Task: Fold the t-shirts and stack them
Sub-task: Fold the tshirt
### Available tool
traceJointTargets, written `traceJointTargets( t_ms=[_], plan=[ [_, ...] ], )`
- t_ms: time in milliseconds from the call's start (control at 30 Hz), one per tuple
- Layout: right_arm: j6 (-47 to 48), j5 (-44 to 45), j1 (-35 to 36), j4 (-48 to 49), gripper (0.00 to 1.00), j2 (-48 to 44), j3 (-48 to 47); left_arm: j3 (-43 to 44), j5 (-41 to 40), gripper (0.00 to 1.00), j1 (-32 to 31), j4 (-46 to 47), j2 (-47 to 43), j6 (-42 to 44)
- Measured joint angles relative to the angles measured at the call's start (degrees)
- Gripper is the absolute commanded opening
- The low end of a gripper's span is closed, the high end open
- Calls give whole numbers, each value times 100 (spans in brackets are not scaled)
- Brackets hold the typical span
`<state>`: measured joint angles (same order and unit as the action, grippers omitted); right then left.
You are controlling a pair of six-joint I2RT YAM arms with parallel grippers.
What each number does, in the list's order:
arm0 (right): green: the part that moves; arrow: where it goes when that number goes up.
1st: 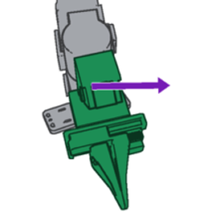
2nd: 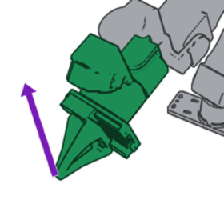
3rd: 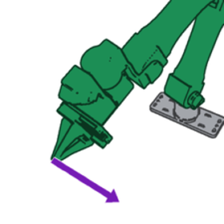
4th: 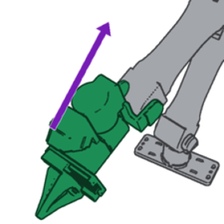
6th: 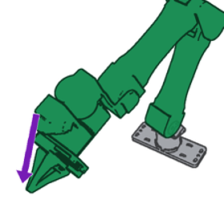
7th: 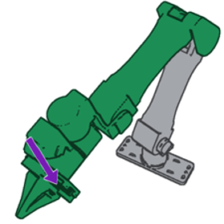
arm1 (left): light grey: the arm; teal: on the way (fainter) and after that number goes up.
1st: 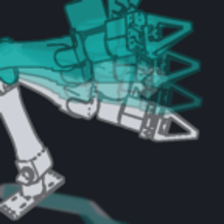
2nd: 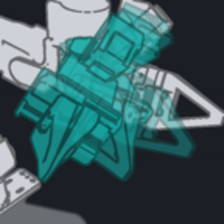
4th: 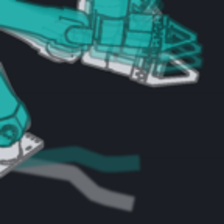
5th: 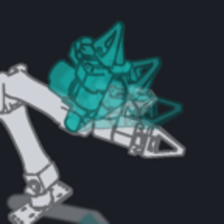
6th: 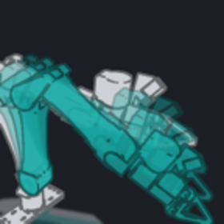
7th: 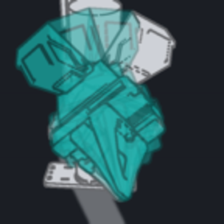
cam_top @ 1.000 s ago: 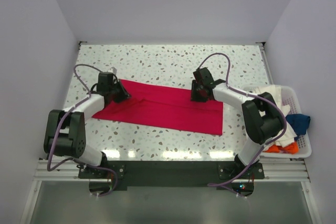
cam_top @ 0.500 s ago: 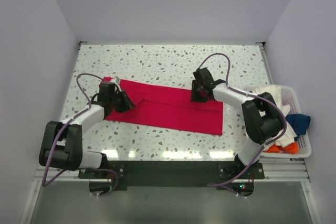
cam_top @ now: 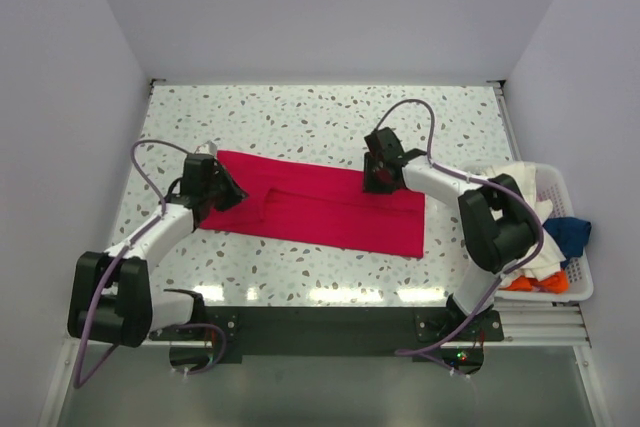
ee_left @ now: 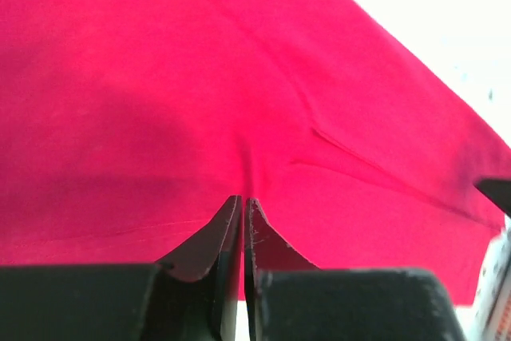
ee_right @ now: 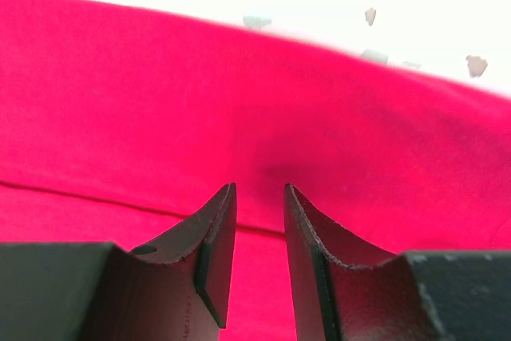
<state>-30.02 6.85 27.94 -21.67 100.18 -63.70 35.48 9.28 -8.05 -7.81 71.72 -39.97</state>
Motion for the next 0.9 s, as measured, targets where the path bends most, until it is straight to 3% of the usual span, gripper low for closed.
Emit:
traceJointTargets(
  t_ms=[333, 633, 733, 900],
  plan=[
    [317, 723, 2, -313, 35, 459, -686, 136, -1360, 7, 2, -203, 1189, -960],
    [129, 656, 42, 42, 36, 483, -101, 1550, -1967, 8, -7, -219, 2540, -1121],
    [-162, 400, 142, 433, 35, 61, 496, 2190, -2122, 13, -7, -367, 3036, -876],
    [-1043, -50, 1003, 1084, 36, -697, 1519, 3626, -2306, 39, 11, -614, 4059, -131]
  ],
)
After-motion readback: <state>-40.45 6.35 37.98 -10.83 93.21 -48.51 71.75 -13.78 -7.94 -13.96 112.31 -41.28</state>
